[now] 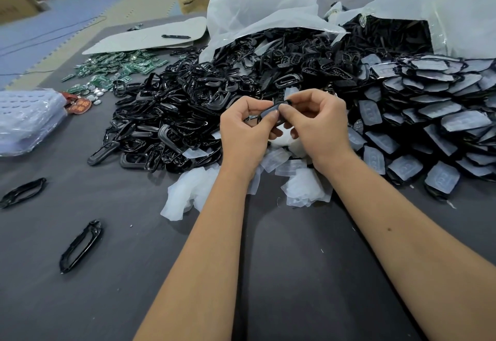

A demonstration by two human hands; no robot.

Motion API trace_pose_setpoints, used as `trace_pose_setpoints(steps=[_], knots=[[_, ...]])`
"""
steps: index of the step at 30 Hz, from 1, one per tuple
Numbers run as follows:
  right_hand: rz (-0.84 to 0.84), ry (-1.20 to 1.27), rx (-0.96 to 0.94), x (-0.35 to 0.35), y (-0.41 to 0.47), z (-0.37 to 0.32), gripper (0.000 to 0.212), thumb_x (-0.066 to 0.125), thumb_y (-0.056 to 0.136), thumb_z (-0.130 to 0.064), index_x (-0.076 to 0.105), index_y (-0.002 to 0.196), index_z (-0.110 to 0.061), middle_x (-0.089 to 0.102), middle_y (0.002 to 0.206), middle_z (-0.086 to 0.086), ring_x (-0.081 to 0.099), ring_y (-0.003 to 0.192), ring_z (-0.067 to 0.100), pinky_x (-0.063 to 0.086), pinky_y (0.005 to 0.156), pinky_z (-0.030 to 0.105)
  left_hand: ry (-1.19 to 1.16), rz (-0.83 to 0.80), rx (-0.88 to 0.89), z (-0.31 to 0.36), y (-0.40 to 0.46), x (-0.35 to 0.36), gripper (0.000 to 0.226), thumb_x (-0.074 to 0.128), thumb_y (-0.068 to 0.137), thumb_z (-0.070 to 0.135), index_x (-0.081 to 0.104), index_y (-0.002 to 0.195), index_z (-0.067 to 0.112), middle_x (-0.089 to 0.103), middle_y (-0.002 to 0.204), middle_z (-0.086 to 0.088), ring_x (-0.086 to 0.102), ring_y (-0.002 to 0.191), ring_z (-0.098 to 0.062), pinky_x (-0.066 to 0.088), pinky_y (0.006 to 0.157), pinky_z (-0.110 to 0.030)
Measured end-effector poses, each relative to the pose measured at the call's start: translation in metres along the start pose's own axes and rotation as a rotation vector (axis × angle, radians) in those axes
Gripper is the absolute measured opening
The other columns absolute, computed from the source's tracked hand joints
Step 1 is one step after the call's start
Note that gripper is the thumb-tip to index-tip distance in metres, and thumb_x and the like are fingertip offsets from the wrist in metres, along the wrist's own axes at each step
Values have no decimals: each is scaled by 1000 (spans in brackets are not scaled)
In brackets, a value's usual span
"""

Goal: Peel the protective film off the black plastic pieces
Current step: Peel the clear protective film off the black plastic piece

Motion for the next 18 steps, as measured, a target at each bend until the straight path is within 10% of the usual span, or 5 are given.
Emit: trace_pose_setpoints(steps=[18], knots=[[-27, -191, -140, 6, -2, -8, 6, 65, 98, -5, 71, 99, -7, 72, 83, 7, 70, 65, 24, 60, 62, 39, -124, 3, -93, -10, 2, -2, 19, 71, 89, -10, 73, 88, 10, 72, 75, -8, 59, 50, -14, 49, 50, -23]])
Point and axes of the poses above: each hand's wrist, its own y-axis towards the middle knuckle, its own x-axis out of the palm, z = x × y, the point moved 8 cm from there along y, towards the middle knuckle
